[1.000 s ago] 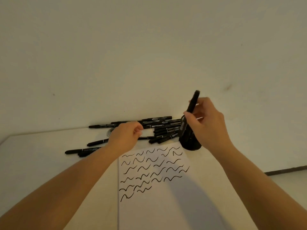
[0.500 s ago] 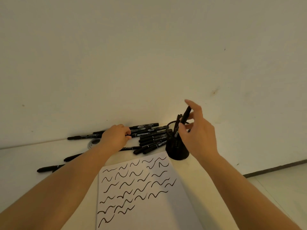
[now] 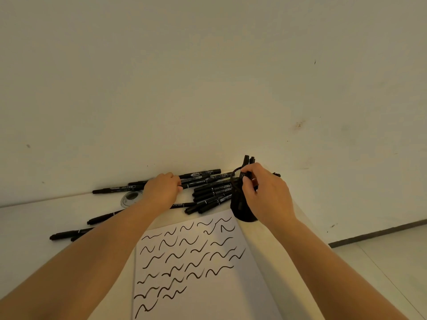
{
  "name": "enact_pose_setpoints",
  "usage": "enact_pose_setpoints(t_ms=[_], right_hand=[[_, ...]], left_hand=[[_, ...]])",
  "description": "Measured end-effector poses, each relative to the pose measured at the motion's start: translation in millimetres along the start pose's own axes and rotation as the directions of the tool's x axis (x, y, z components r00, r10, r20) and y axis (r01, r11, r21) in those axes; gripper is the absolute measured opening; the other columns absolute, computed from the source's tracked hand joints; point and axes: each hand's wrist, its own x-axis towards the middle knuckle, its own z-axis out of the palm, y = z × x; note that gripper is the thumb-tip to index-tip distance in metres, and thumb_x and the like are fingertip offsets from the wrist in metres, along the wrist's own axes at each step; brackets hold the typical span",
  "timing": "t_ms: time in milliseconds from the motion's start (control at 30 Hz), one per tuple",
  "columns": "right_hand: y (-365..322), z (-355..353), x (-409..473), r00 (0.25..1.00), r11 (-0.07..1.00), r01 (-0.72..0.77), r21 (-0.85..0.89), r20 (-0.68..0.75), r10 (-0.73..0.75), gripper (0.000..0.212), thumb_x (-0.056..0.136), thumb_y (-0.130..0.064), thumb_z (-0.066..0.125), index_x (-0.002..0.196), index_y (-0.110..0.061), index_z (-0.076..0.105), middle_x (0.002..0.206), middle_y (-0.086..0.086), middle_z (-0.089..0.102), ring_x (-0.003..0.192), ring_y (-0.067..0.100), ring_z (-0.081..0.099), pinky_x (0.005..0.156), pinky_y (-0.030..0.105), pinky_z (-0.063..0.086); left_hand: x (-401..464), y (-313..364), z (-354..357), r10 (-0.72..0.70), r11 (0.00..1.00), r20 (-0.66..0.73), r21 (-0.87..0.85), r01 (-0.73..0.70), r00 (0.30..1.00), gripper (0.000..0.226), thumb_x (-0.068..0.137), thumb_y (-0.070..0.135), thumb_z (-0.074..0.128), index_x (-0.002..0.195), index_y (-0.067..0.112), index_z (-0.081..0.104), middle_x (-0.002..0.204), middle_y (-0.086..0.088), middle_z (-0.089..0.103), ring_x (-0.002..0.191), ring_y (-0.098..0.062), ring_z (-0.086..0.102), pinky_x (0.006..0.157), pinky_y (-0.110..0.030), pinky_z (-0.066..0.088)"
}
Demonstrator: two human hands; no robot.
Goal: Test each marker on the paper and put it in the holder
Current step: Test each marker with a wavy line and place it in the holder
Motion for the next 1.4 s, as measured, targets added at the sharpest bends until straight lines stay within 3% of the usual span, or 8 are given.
enact_pose_setpoints(t_ms=[133,233,333,500,733,1033,1267,1400], right_hand=[[-0.2,-1.1,0.5,1.000,0.999,0.011,-0.048,-0.001,-0.011,0.023,0.089,-0.023,0.051,0.112,-0.022,0.054,0.102,-0.001,0.063,0.087,0.018,0.055,0.069,0.030,0.044],[-7.7,-7.7,-5.0,0.986,0.998,0.058,-0.019,-0.158,-0.061,0.034,0.083,-0.016,0.058,0.117,-0.016,0.052,0.108,0.000,0.058,0.100,0.016,0.046,0.077,0.024,0.036],[-22.8,-15.3,-20.5,0.946,0.988,0.128,0.088,-0.309,-0.095,0.029,0.082,-0.012,0.059,0.110,-0.019,0.053,0.097,-0.010,0.053,0.090,0.006,0.043,0.075,0.017,0.032],[-51.4,-10.0,-48.6,0.977,0.848,-0.197,0.493,0.166,0.130,0.007,0.087,-0.033,0.054,0.084,-0.036,0.060,0.068,-0.007,0.064,0.060,0.000,0.055,0.054,0.014,0.042],[-76.9,6.2,-87.4,0.948,0.672,-0.303,0.676,0.284,0.143,0.019,0.093,-0.026,0.047,0.089,-0.021,0.066,0.056,-0.008,0.062,0.053,-0.001,0.053,0.052,0.012,0.042],[-92.1,21.2,-128.1,0.946,0.733,-0.287,0.616,0.302,0.116,0.024,0.092,-0.026,0.050,0.074,-0.020,0.063,0.051,-0.014,0.059,0.050,-0.002,0.053,0.051,0.010,0.040],[-105.0,38.5,-143.9,0.882,0.573,-0.460,0.678,0.276,0.381,0.030,0.092,-0.033,0.050,0.068,-0.018,0.061,0.042,-0.011,0.049,0.043,0.003,0.041,0.047,0.019,0.035],[-83.9,24.7,-126.1,0.781,0.473,-0.498,0.727,0.138,0.610,0.032,0.092,-0.034,0.049,0.067,-0.018,0.058,0.049,-0.008,0.047,0.049,0.010,0.042,0.052,0.026,0.033]], left_hand=[[-5.7,-4.0,-11.7,-0.031,0.997,-0.028,-0.075,0.029,0.999,0.030,0.098,0.032,0.035,0.113,0.015,0.054,0.110,-0.004,0.058,0.096,-0.021,0.053,0.077,-0.035,0.044],[-19.2,3.1,-30.1,-0.072,0.975,-0.043,-0.214,0.061,0.997,0.027,0.097,0.032,0.036,0.109,0.015,0.053,0.101,-0.003,0.064,0.084,-0.019,0.055,0.071,-0.035,0.045],[-49.4,19.0,-45.9,-0.076,0.902,-0.089,-0.431,0.031,0.993,0.023,0.097,0.030,0.036,0.109,0.017,0.051,0.092,0.006,0.067,0.086,-0.015,0.061,0.078,-0.039,0.049],[-112.3,49.4,-65.5,-0.009,0.790,-0.219,-0.599,-0.127,0.976,0.014,0.095,0.029,0.037,0.104,0.028,0.048,0.078,0.018,0.060,0.077,0.004,0.058,0.066,-0.018,0.043],[-175.4,56.2,-67.0,0.135,0.756,-0.221,-0.607,-0.244,0.966,0.010,0.091,0.034,0.046,0.096,0.039,0.052,0.074,0.015,0.062,0.072,0.000,0.058,0.062,-0.015,0.046],[-226.3,53.3,-54.5,0.009,0.700,-0.186,-0.701,-0.139,0.982,0.010,0.086,0.029,0.058,0.083,0.033,0.067,0.062,0.019,0.063,0.063,0.002,0.061,0.057,-0.012,0.046],[-241.6,58.3,-52.4,0.061,0.890,-0.440,-0.383,-0.249,0.896,0.021,0.082,0.033,0.055,0.089,0.018,0.069,0.066,0.006,0.068,0.051,-0.012,0.060,0.046,-0.026,0.049],[-245.6,40.6,-45.0,0.019,0.919,-0.421,-0.349,-0.181,0.907,0.023,0.084,0.033,0.057,0.085,0.014,0.069,0.070,0.001,0.071,0.049,-0.018,0.061,0.048,-0.025,0.051]])
